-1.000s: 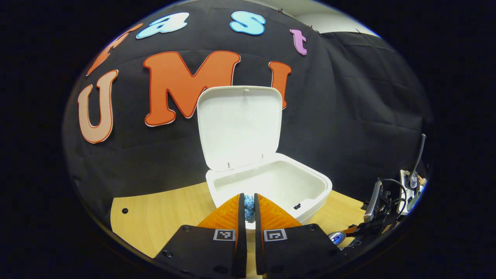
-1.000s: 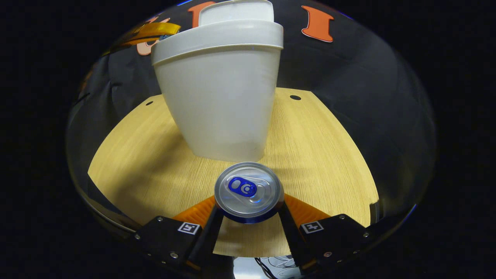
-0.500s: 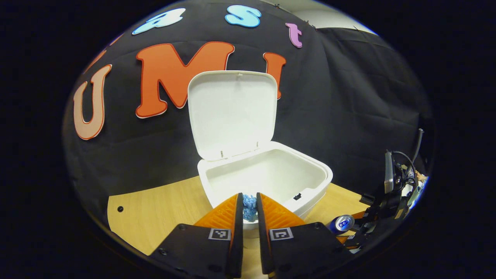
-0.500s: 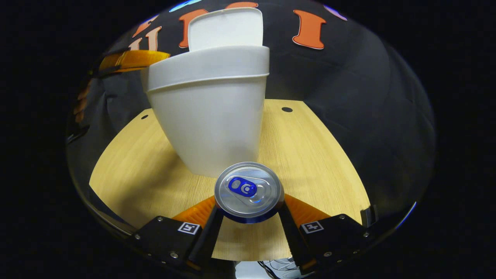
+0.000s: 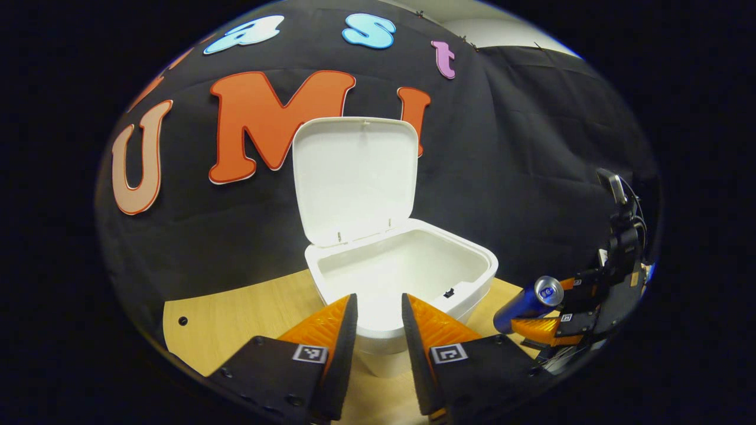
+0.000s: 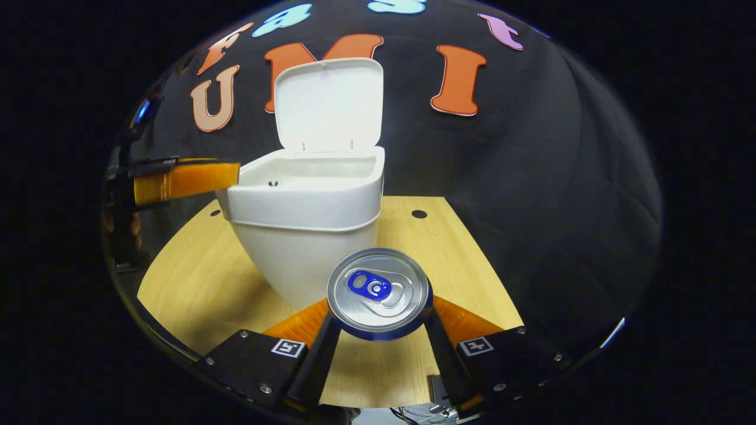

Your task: Press the lid of the desktop garbage bin to open it, pick up the crumpled paper on the desktop and throw it into the bin, then pick up the pop can on the desktop and drop it into the bin, and finally close the garbage bin lid.

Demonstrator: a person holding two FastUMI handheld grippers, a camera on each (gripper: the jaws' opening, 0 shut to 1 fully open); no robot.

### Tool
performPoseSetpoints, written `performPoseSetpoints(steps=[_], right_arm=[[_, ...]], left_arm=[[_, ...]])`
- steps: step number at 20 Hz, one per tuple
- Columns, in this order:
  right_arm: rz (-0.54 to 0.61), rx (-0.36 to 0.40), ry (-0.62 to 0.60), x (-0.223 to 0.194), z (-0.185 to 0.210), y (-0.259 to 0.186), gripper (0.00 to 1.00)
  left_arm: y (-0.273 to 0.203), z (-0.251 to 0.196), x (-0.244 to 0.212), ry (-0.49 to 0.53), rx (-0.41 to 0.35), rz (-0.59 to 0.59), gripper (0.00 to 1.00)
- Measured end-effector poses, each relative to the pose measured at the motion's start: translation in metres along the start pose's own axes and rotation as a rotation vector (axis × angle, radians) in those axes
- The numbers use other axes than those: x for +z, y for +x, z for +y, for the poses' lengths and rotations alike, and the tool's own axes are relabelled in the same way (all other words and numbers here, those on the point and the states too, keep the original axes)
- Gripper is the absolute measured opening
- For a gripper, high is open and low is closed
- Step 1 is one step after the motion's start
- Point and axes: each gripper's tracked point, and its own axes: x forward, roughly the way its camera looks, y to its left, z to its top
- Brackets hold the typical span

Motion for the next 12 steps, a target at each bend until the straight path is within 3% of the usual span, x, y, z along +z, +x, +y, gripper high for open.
performPoseSetpoints(steps=[2, 4, 8, 9, 10, 12], right_arm=[[-0.034, -0.005, -0.010, 0.018, -0.002, -0.007, 0.80], [-0.046, -0.009, -0.024, 0.032, -0.003, -0.015, 0.80], [-0.092, -0.024, -0.064, 0.067, -0.009, -0.024, 0.80], [-0.116, -0.028, -0.075, 0.077, -0.011, -0.027, 0.80], [-0.134, -0.033, -0.086, 0.086, -0.013, -0.031, 0.80], [-0.159, -0.039, -0.096, 0.100, -0.018, -0.036, 0.75]], left_arm=[[-0.004, 0.003, -0.003, 0.003, 0.011, 0.000, 0.64], [-0.009, 0.007, -0.003, -0.002, 0.021, -0.006, 0.70], [-0.019, 0.017, -0.006, 0.006, 0.050, -0.016, 0.67], [-0.021, 0.020, -0.006, 0.007, 0.056, -0.016, 0.72], [-0.023, 0.020, -0.007, 0.012, 0.064, -0.018, 0.63], [-0.027, 0.029, -0.006, 0.036, 0.091, -0.028, 0.67]])
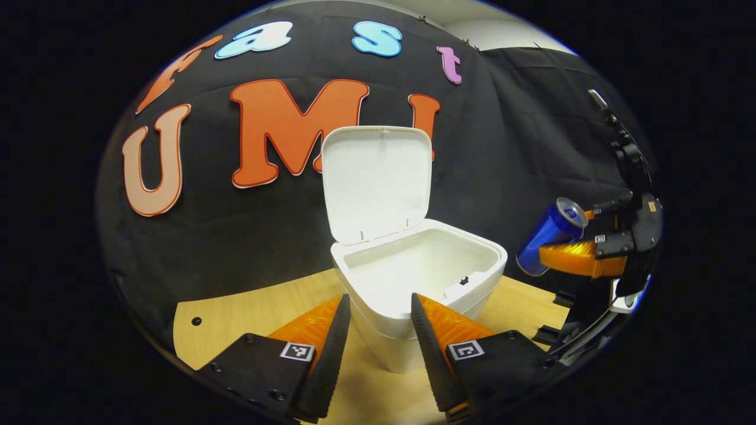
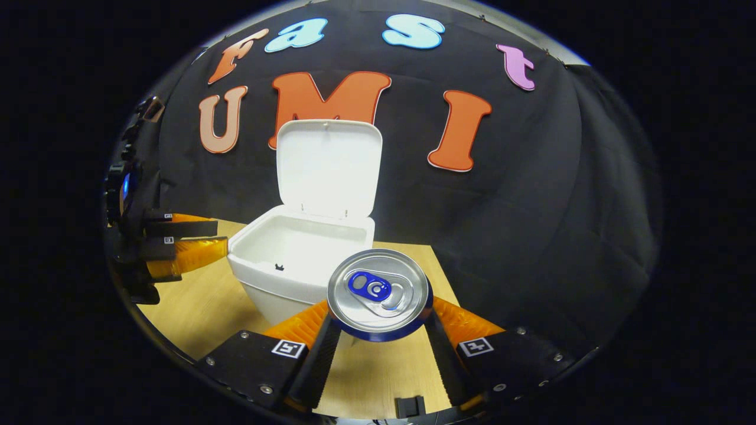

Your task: Press the lid of the desktop garbage bin to open it, pick up the crumpled paper on the desktop and throw it into the bin, then pick up the pop can on the desktop and drop it into the bin, and finally close the garbage bin lid.

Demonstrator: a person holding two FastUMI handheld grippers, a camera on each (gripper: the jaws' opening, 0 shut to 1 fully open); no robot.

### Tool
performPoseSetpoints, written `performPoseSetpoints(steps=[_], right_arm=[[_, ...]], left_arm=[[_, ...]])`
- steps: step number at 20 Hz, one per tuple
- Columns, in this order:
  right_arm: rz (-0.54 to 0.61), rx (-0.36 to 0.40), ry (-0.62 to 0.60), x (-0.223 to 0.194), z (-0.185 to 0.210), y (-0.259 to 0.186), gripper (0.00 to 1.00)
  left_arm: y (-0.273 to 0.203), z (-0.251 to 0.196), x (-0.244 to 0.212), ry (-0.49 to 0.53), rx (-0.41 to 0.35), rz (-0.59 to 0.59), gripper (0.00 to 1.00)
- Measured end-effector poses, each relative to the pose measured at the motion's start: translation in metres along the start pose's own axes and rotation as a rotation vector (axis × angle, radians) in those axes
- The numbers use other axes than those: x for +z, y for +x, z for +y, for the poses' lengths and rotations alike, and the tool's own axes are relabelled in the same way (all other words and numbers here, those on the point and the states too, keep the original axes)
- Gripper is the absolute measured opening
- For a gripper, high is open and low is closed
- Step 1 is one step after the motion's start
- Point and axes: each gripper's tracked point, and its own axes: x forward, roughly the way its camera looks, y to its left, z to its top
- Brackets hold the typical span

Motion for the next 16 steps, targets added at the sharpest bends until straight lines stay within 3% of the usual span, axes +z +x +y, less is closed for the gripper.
performPoseSetpoints(steps=[1, 2, 4, 7, 8, 9, 10, 12, 16], right_arm=[[-0.018, -0.003, -0.003, 0.009, -0.003, -0.001, 0.80], [-0.037, -0.003, -0.005, 0.017, -0.004, -0.002, 0.75], [-0.087, 0.001, 0.002, 0.038, -0.006, -0.001, 0.80], [-0.110, 0.015, 0.010, 0.052, -0.004, 0.007, 0.80], [-0.122, 0.023, 0.010, 0.058, -0.002, 0.009, 0.79], [-0.133, 0.035, 0.009, 0.063, 0.001, 0.011, 0.80], [-0.143, 0.046, 0.008, 0.069, 0.005, 0.013, 0.80], [-0.155, 0.073, 0.007, 0.076, 0.015, 0.019, 0.80], [-0.161, 0.122, -0.006, 0.082, 0.034, 0.033, 0.80]], left_arm=[[-0.005, 0.005, 0.001, 0.008, 0.009, -0.004, 0.67], [-0.008, 0.008, 0.002, 0.012, 0.013, -0.010, 0.72], [-0.013, 0.014, 0.003, 0.017, 0.030, -0.020, 0.70], [-0.018, 0.028, 0.000, 0.006, 0.078, -0.017, 0.83], [-0.022, 0.030, -0.002, 0.001, 0.092, -0.016, 0.80], [-0.025, 0.035, -0.005, -0.003, 0.108, -0.010, 0.90], [-0.029, 0.038, -0.009, -0.006, 0.119, -0.006, 0.92], [-0.037, 0.047, -0.011, 0.007, 0.153, -0.012, 0.89], [-0.052, 0.070, -0.016, 0.019, 0.240, -0.013, 0.98]])
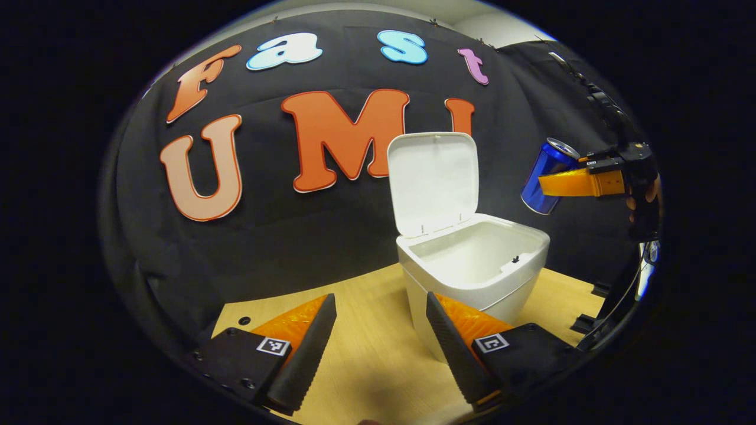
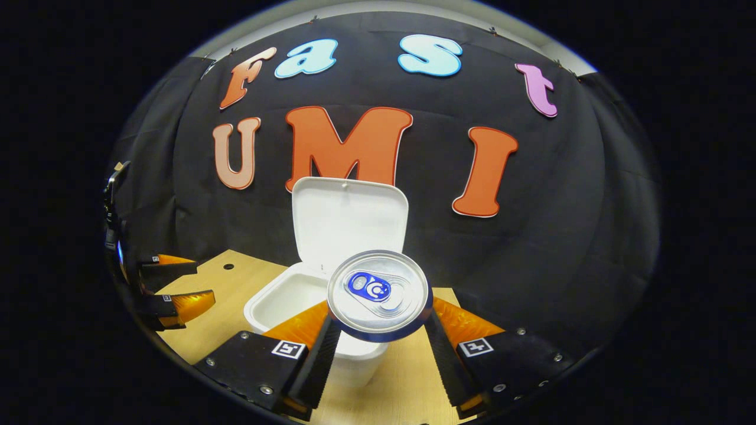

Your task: Press the lid of the desktop garbage bin to open it, pick up the crumpled paper on the desktop and throw it into the bin, then pick up the pop can on the desktop and drop it into the bin, and finally close the garbage bin lid.

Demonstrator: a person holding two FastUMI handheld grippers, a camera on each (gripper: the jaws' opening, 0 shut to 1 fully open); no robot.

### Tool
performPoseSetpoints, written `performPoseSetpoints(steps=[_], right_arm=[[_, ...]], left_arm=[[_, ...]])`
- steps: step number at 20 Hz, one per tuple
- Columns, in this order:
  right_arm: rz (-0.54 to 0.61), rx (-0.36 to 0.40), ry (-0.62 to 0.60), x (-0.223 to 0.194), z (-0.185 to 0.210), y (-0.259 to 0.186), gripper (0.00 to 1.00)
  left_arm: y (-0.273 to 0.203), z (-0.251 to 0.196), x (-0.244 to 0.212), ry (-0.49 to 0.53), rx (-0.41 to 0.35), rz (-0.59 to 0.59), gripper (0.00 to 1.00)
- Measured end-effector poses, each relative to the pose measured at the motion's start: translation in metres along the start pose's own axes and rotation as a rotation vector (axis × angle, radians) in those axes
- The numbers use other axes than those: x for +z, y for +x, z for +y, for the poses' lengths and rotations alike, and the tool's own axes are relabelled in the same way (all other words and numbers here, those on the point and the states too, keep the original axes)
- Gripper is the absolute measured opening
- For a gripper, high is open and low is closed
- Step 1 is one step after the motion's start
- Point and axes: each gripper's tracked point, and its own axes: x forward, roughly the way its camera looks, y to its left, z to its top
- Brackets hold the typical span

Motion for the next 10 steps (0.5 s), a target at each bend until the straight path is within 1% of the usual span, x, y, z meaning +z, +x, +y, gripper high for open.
performPoseSetpoints(steps=[5, 6, 8, 9, 10], right_arm=[[0.030, 0.046, -0.023, -0.008, 0.020, 0.016, 0.80], [0.036, 0.054, -0.029, -0.012, 0.023, 0.018, 0.80], [0.051, 0.067, -0.039, -0.017, 0.030, 0.023, 0.80], [0.060, 0.070, -0.045, -0.021, 0.032, 0.024, 0.80], [0.067, 0.074, -0.050, -0.023, 0.034, 0.026, 0.80]], left_arm=[[-0.022, 0.026, -0.012, -0.014, 0.082, 0.028, 0.99], [-0.026, 0.030, -0.014, -0.014, 0.094, 0.032, 0.94], [-0.031, 0.033, -0.015, -0.015, 0.106, 0.028, 0.94], [-0.033, 0.034, -0.015, -0.015, 0.112, 0.026, 0.99], [-0.035, 0.035, -0.015, -0.016, 0.117, 0.026, 0.99]])
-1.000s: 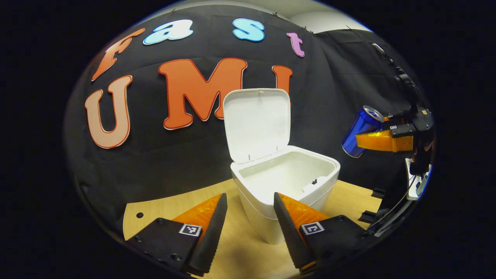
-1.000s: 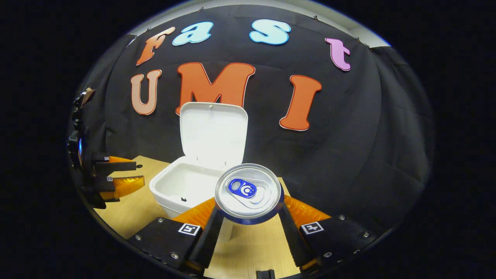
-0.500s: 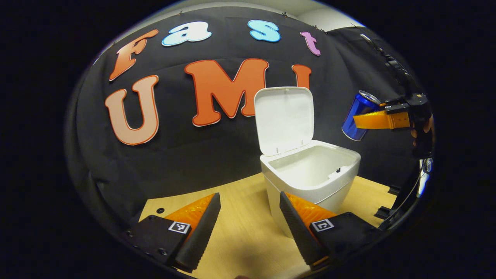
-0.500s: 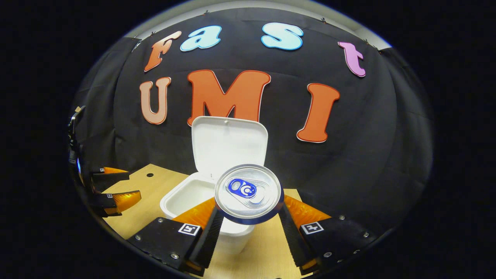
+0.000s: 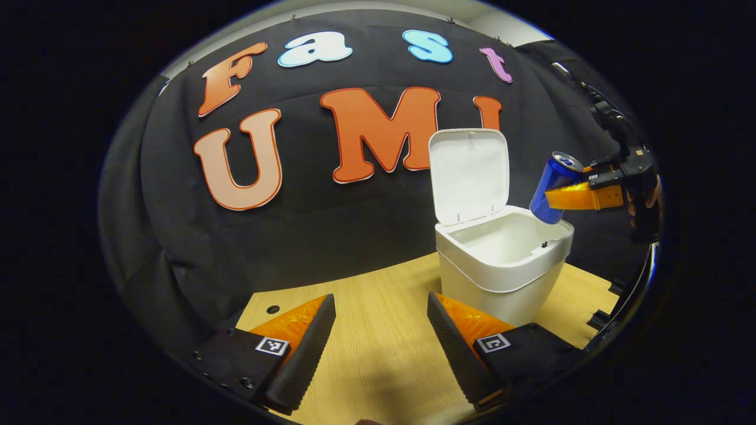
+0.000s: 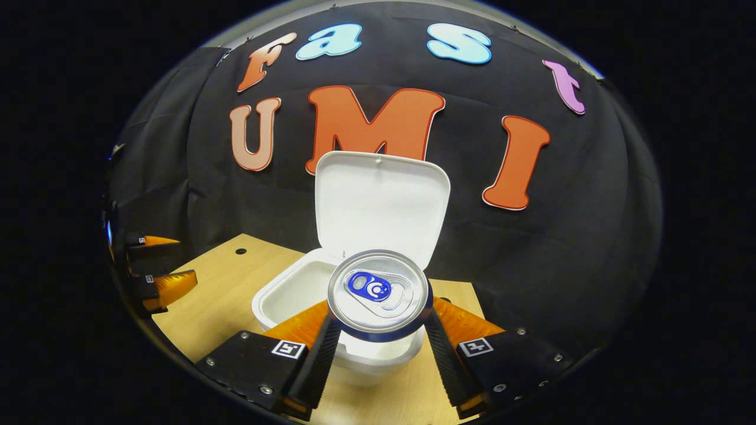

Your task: Press the lid of the desktop garbage bin to open it, pick up the crumpled paper on the desktop and throw it into the bin, then pick up the pop can on the desktop and drop it into the bin, and finally close the garbage bin lid.

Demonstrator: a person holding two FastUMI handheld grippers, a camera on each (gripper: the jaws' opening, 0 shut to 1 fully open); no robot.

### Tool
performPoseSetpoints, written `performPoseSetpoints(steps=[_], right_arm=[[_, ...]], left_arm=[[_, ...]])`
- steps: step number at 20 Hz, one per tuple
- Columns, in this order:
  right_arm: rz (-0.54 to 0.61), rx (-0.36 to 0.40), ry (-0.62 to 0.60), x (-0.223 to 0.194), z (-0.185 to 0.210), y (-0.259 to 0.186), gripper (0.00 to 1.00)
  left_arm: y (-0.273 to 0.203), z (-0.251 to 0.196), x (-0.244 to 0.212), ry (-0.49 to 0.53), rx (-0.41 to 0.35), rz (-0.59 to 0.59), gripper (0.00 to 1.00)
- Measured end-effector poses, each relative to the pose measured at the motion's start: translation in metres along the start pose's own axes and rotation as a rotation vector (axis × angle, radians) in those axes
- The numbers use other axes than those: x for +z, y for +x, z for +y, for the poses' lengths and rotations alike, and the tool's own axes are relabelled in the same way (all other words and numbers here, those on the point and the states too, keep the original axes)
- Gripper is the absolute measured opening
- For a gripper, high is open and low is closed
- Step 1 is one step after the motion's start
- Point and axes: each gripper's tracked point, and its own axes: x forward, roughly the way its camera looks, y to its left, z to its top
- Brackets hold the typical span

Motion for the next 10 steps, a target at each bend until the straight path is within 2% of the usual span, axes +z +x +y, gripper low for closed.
performPoseSetpoints(steps=[10], right_arm=[[0.065, -0.004, -0.016, -0.024, 0.001, 0.013, 0.80]], left_arm=[[-0.006, -0.007, -0.010, 0.026, 0.001, 0.020, 0.99]])
